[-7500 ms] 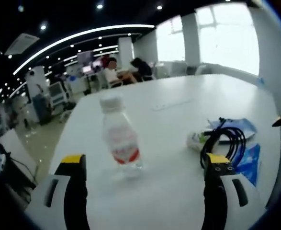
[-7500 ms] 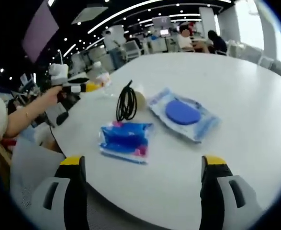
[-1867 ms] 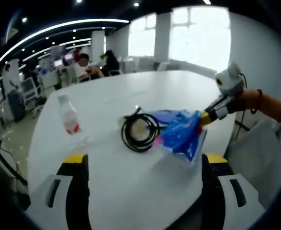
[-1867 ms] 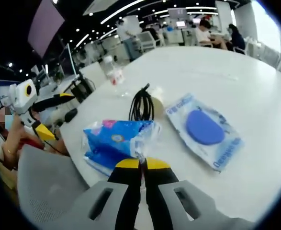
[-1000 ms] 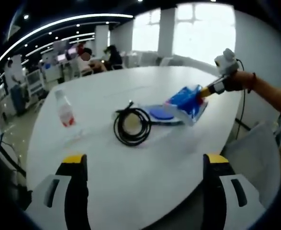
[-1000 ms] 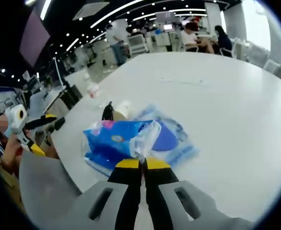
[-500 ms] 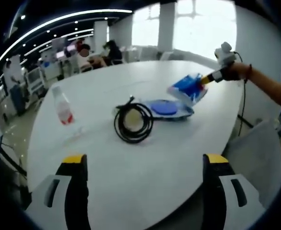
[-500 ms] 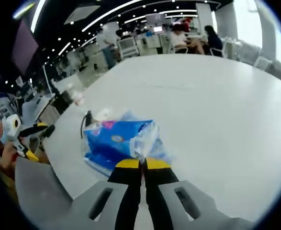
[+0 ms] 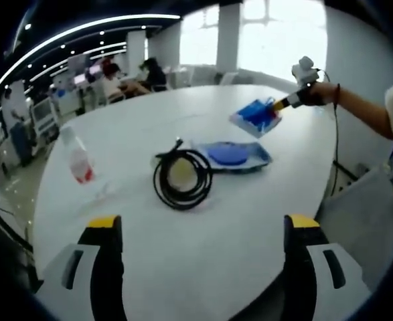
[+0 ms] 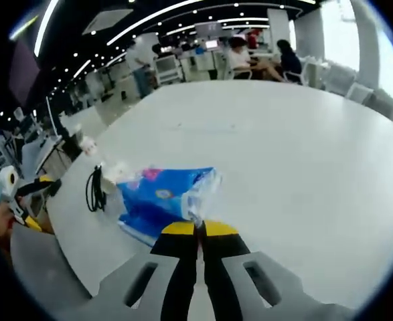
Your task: Arrange the tabletop items into an orderly group along one side of the table until the central work area is clear of visible clutter.
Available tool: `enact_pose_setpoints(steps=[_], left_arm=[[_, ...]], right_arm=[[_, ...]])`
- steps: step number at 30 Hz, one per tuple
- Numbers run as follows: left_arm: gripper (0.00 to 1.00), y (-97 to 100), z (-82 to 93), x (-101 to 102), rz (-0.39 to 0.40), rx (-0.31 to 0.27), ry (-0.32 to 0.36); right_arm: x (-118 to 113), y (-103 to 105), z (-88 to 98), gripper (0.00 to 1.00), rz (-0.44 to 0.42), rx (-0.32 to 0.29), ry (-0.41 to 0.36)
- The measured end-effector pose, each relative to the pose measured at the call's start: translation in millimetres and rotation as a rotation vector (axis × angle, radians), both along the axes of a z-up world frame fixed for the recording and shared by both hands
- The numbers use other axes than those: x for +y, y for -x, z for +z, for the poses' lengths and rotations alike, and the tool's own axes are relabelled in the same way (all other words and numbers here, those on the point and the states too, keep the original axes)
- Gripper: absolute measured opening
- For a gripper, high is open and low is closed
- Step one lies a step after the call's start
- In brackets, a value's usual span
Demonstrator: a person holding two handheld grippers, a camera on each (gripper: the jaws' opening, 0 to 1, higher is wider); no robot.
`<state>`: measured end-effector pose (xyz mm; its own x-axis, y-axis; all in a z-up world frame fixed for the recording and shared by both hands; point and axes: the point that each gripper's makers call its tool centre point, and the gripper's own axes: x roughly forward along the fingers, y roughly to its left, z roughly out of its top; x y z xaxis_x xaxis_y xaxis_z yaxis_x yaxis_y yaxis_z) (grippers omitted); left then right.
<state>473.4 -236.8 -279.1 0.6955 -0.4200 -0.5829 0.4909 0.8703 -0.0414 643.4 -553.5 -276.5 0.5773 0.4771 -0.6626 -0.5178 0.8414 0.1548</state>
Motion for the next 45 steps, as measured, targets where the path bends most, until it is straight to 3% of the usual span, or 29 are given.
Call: enact_pose_setpoints(steps=[12,22,27,45], left_arm=[[0.97,-1.1,-11.6,4.4,0.017,0.036,-0.01],[0.96,-1.2,-16.5,7.3,0.039,0.055,-0.022],[0.96,-5.7,-16.5,5.0,0.048,0.063,0.015],[0.95,-8.1,-28.0,12.3,0.053,0.092,-0.002]], right_arm=[[-5.2,-26.7,-12.6,0.02,-0.015,0.003,-0.001],[-24.5,-49.6,-30.1,0.02,-0.055,0.022,0.004],[-32.6,-56.4,-37.3,0.02,-0.071,0.023,0.005],[-38.5,-72.8,-75.3,0.02,-0.064,0.062,0.043]])
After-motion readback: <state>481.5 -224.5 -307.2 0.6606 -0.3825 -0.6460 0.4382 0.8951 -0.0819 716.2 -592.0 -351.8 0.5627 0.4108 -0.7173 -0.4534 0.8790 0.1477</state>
